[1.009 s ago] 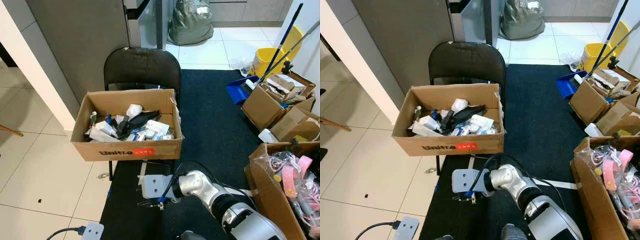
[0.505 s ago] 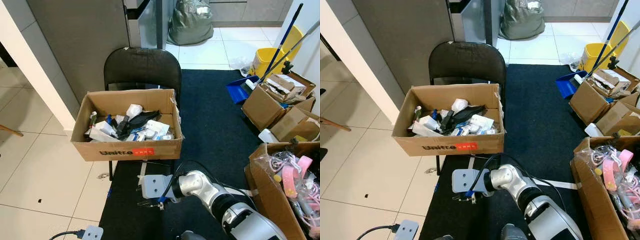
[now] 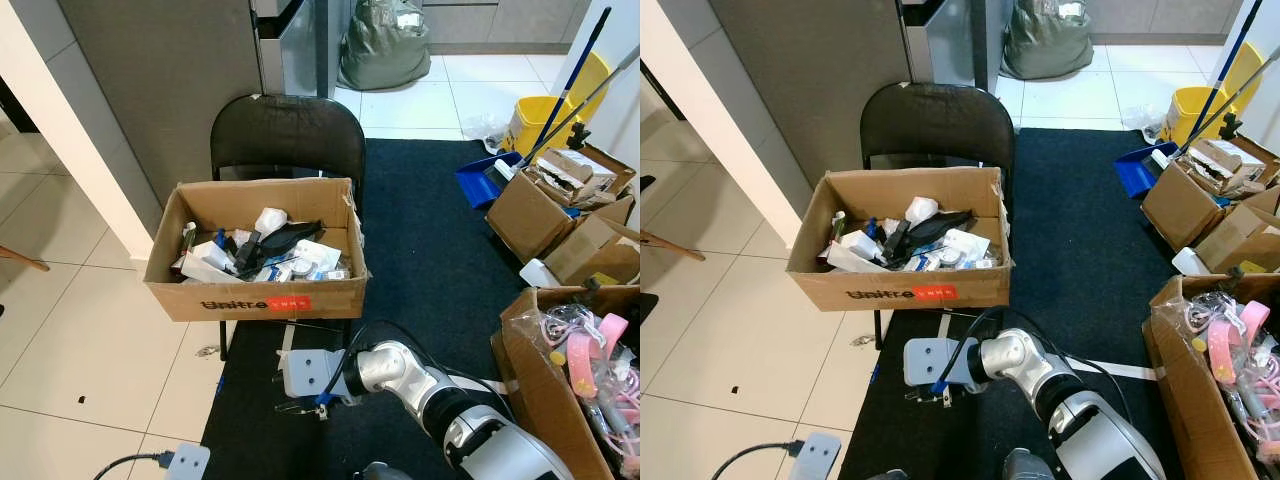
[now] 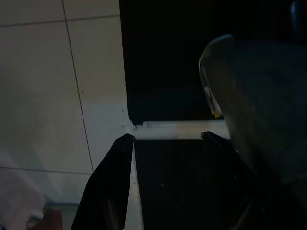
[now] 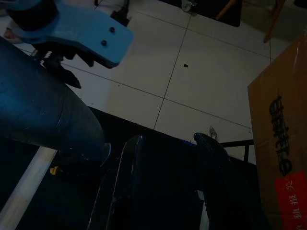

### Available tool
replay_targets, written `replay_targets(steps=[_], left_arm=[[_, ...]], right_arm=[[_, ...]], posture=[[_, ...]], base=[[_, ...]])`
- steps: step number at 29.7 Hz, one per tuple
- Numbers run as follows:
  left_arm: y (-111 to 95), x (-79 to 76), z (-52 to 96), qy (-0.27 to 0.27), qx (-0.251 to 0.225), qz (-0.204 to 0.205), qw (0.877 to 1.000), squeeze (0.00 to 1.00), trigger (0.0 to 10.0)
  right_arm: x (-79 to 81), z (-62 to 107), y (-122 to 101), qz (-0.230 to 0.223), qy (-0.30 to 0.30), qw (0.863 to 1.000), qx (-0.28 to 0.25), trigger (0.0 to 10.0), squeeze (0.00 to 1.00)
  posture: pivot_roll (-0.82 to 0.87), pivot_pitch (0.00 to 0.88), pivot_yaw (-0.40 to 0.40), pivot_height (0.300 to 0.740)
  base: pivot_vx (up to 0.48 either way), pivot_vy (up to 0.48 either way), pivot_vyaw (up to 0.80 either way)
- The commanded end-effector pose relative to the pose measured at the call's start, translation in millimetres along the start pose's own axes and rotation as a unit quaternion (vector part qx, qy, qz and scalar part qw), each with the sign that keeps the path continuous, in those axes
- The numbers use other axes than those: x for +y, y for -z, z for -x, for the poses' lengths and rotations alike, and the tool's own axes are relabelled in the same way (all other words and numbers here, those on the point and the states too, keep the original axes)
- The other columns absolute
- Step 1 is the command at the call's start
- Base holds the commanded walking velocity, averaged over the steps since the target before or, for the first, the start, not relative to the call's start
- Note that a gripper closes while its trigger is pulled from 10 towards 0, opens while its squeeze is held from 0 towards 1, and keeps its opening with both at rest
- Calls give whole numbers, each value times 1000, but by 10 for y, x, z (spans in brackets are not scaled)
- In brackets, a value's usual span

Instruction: Picking trash to rubbish bin

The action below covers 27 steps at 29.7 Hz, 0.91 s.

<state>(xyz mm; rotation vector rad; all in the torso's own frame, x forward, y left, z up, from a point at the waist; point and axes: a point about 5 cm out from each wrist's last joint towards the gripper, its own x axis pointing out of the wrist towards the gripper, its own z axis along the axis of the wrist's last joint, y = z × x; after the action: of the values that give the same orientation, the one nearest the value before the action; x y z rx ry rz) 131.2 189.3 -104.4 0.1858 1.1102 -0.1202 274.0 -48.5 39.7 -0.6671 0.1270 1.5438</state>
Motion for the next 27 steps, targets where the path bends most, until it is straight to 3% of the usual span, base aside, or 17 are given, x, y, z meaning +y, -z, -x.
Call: replay_targets(steps=[1, 6, 10, 17, 27], left_arm=[[-35, -202, -20, 29, 0, 1, 1000, 0, 10000], [-156, -238, -41, 30, -9, 1, 1000, 0, 10000], [-131, -224, -36, 30, -9, 1, 1000, 0, 10000], [111, -140, 17, 28, 0, 3, 1000, 0, 10000], [293, -96, 64, 25, 13, 3, 1000, 0, 10000]], right_arm=[[-11, -4, -9, 2, -2, 1000, -1, 10000, 0], [-11, 0, -7, 2, -3, 1000, 0, 10000, 0], [-13, 2, -7, 2, -3, 1000, 0, 10000, 0], [-18, 6, -7, 3, -2, 1000, 0, 10000, 0], [-17, 4, -6, 2, -2, 1000, 1, 10000, 0]], posture=[[-40, 89, 51, 740], [-39, 88, 50, 740], [-39, 88, 49, 740], [-43, 88, 47, 740], [-45, 86, 47, 740]], base=[[0, 0, 0], [0, 0, 0], [0, 0, 0], [0, 0, 0], [0, 0, 0]])
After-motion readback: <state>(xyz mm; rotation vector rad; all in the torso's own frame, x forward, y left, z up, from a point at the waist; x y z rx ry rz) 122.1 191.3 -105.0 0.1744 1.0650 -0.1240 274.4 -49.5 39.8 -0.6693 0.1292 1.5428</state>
